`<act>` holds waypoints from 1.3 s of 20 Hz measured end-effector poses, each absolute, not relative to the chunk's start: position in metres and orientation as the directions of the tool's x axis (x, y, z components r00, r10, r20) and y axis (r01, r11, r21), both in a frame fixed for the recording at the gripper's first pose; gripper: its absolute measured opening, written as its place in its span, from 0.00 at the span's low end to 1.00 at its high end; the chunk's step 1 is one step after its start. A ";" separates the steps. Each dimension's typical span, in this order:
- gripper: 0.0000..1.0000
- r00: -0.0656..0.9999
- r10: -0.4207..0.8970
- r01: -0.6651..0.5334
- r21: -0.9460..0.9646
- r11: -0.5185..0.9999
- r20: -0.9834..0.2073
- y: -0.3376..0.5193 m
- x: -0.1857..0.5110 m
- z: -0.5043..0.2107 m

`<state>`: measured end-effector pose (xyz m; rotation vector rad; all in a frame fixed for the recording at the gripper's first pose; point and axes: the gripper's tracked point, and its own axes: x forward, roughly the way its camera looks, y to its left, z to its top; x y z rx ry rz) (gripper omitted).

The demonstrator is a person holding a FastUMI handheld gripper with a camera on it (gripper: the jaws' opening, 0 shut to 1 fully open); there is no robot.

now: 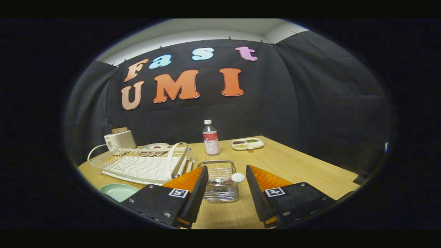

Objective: Take the plate from the dish rack, then take the spoon from the basket and place it into the plate.

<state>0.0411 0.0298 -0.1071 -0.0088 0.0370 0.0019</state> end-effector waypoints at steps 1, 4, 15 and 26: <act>0.60 0.999 0.008 -0.009 -0.016 1.000 -0.037 0.033 0.044 -0.108; 0.32 0.998 0.029 -0.030 -0.035 0.999 -0.049 0.039 0.047 -0.111; 0.06 0.999 -0.030 0.026 -0.130 0.991 -0.025 0.044 0.036 -0.090; 0.06 0.997 -0.035 0.045 -0.148 0.988 0.071 0.055 -0.013 -0.023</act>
